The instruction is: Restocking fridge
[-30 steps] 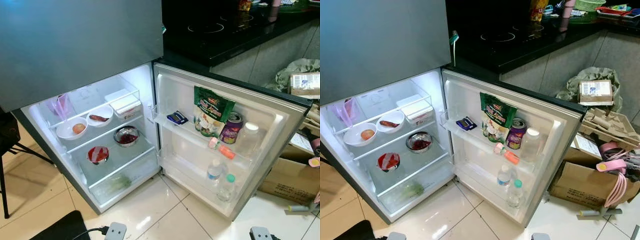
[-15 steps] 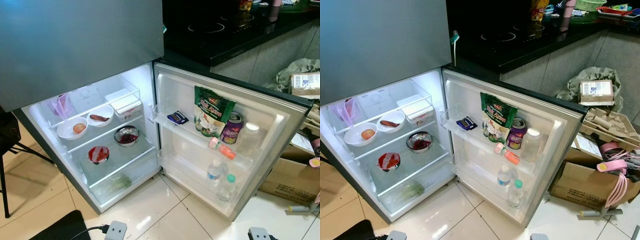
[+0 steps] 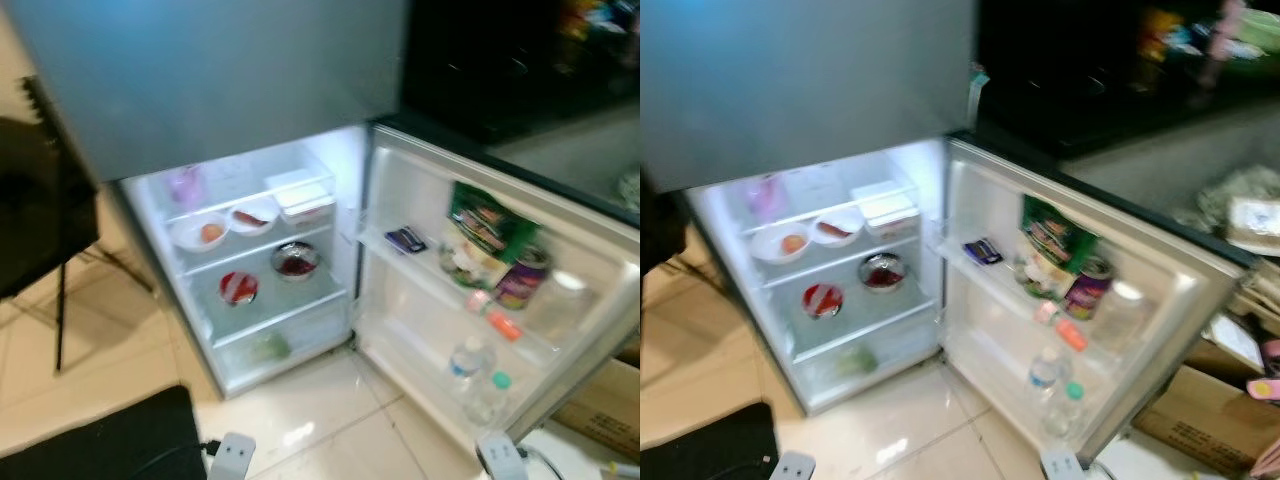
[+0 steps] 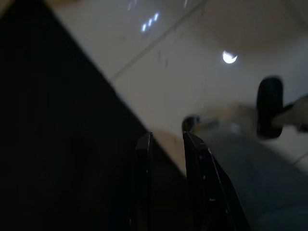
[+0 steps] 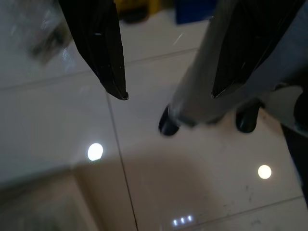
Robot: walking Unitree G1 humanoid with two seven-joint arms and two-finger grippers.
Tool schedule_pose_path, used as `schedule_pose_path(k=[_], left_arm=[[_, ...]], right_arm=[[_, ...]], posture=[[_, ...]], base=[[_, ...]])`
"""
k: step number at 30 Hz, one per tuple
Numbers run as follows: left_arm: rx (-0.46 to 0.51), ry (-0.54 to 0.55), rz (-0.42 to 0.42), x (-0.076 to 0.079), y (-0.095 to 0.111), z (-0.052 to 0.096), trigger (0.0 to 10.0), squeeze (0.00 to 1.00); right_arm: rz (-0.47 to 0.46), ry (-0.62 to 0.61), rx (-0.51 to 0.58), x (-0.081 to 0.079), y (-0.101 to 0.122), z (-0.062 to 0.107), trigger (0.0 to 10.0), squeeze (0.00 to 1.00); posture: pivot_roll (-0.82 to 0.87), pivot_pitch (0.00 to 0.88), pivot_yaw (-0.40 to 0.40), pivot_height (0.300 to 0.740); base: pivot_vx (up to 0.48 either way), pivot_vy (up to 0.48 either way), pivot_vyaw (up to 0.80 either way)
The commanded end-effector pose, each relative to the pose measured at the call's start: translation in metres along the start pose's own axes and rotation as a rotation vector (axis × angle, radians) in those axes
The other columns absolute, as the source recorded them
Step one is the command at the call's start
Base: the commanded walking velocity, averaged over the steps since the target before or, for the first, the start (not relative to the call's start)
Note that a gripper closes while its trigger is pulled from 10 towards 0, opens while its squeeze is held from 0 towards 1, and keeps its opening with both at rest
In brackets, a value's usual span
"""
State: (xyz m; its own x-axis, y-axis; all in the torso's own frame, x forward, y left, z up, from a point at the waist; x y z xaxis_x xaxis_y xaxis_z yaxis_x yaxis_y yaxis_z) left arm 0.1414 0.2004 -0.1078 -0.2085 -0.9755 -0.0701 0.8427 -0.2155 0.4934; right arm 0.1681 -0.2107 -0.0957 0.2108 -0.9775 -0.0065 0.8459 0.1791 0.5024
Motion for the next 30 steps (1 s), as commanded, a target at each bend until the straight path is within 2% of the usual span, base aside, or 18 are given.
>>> schedule_pose_path(k=[1, 6, 12, 23, 30], left_arm=[[0.003, 0.01, -0.011, -0.002, 0.003, 0.0, 10.0, 0.0], [0.004, 0.045, 0.052, -0.004, 0.002, 0.0, 10.0, 0.0], [0.019, 0.039, 0.066, -0.006, 0.008, -0.001, 10.0, 0.0], [0.035, 0.043, 0.07, -0.011, 0.012, -0.001, 10.0, 0.0], [0.033, 0.024, 0.07, -0.005, 0.011, -0.002, 10.0, 0.0]], right_arm=[[0.012, -0.016, -0.05, 0.001, -0.014, 0.002, 10.0, 0.0], [0.038, -0.062, -0.052, 0.006, -0.011, 0.002, 10.0, 0.0], [0.048, -0.072, -0.064, 0.003, -0.013, 0.001, 10.0, 0.0], [0.053, -0.076, -0.087, 0.001, -0.018, 0.001, 10.0, 0.0], [0.048, -0.076, -0.089, -0.004, -0.008, -0.002, 10.0, 0.0]], posture=[[0.02, 0.0, -0.051, 0.74], [0.02, 0.0, -0.053, 0.74], [0.02, 0.0, -0.042, 0.74], [0.01, 0.0, -0.026, 0.74], [0.0, 0.0, -0.022, 0.74]], base=[[0.0, 0.0, 0.0], [0.0, 0.0, 0.0], [0.0, 0.0, 0.0], [0.0, -0.381, 0.0], [0.0, -0.403, 0.0]])
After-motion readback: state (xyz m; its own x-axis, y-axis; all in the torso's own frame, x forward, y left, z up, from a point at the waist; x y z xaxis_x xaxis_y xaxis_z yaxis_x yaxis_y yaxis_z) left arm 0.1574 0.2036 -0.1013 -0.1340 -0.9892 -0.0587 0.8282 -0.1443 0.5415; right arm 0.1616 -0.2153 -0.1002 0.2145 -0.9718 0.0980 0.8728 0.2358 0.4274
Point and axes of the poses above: a point about 5 cm out from each wrist's last joint towards the gripper, its own z axis pointing back from the gripper into the wrist, its own y axis along the axis of the wrist's last joint, x = y × z, the point moved 1 cm from there along -z, pointing out of the wrist towards the gripper, and after that the axes turned 1 degree about -z, right-handed, at the moved point
